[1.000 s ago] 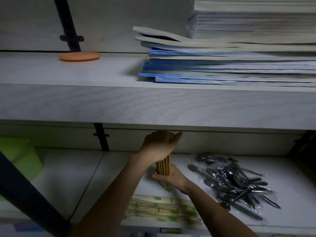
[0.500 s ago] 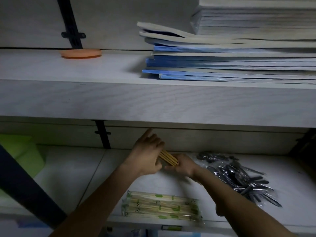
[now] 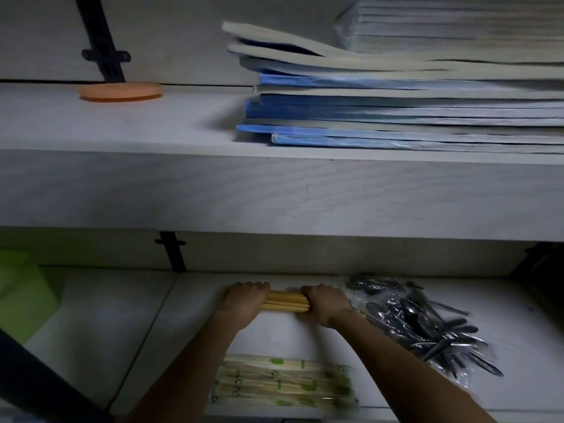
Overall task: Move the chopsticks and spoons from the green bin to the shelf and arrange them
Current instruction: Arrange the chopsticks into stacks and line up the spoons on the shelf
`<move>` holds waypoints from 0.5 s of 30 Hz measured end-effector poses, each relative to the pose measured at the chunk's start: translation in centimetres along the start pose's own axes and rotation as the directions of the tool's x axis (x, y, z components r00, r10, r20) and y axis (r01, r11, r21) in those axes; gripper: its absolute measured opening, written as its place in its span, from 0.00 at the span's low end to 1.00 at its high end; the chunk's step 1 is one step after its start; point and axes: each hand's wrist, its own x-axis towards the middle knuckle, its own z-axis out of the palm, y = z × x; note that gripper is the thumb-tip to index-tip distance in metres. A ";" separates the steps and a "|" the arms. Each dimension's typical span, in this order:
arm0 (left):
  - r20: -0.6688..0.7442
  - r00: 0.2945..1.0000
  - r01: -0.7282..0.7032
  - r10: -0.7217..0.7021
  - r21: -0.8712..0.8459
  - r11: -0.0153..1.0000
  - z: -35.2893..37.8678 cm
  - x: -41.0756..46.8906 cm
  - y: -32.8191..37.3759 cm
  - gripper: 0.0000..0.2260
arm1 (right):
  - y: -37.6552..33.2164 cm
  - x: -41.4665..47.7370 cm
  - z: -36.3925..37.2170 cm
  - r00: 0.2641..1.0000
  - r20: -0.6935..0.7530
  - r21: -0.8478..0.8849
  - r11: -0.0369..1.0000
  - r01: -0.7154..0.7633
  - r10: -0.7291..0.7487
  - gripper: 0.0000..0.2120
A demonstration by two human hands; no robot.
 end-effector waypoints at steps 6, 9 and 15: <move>-0.094 0.987 0.133 -0.129 0.034 0.991 1.0 3.2 -0.3 0.21 | 0.2 3.3 1.2 0.995 -0.068 0.072 0.995 -0.064 0.069 0.15; -0.127 0.975 0.188 -0.183 0.029 0.982 2.0 4.0 -0.9 0.22 | 0.0 4.6 1.9 0.993 -0.097 0.074 0.995 -0.065 0.073 0.15; -0.141 0.943 0.281 -0.301 -0.144 0.949 4.2 3.7 -2.8 0.23 | -0.8 6.2 2.7 0.993 -0.105 0.049 0.997 -0.056 0.061 0.15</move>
